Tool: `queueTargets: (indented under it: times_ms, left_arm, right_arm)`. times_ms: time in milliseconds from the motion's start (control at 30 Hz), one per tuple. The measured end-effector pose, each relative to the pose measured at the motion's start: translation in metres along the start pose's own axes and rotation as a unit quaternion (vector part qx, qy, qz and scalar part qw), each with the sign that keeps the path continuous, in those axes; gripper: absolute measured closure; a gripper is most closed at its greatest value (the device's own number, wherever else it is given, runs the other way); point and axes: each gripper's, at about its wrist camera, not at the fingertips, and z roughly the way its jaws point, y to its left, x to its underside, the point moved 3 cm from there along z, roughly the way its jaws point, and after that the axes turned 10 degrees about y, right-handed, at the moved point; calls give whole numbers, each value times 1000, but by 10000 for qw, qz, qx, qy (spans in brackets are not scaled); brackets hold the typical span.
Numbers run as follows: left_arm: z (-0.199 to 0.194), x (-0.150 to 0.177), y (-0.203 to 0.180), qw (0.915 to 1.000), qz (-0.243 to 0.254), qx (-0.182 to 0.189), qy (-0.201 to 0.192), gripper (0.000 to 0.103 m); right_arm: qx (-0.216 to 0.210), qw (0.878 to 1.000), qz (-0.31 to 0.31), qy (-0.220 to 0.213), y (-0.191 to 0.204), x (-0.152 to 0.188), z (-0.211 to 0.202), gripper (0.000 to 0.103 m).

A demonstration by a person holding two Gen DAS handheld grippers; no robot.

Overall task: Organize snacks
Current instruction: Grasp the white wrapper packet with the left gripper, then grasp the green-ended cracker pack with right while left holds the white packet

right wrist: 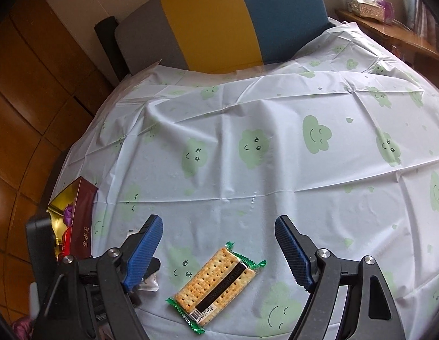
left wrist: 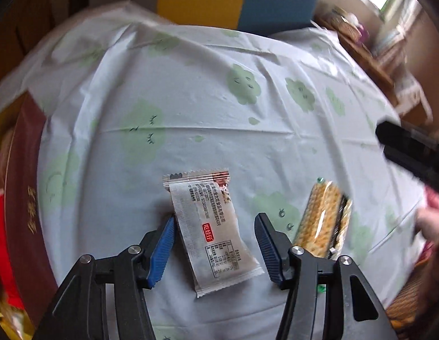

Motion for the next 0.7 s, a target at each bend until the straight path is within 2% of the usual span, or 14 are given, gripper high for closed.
queueTargets:
  times_ms: [100, 167, 233, 300, 367, 533, 700]
  left_arm:
    - [3, 6, -7, 9991, 306, -236, -184, 46]
    - [3, 11, -9, 9966, 533, -530, -336, 55]
    - [0, 16, -5, 9958, 584, -541, -462, 64]
    - [-4, 23, 1, 9960, 530, -486, -525, 64]
    - [-8, 34, 3, 9942, 627, -617, -620, 64]
    - [-10, 55, 0, 9900, 861, -672, -896, 64]
    - [-10, 66, 3, 9869, 921, -592, -1182, 63]
  right_arm:
    - [44, 10000, -11, 25, 0, 0, 2, 21]
    - [109, 9999, -72, 101, 2, 1, 4, 21]
    - [162, 9996, -126, 186, 3, 2, 8, 21]
    - [173, 9994, -127, 278, 3, 3, 12, 21]
    - [223, 9991, -114, 347, 1, 4, 15, 21]
    - [293, 9980, -109, 541, -1, 7, 23, 21]
    - [343, 9967, -128, 727, 0, 13, 32, 21]
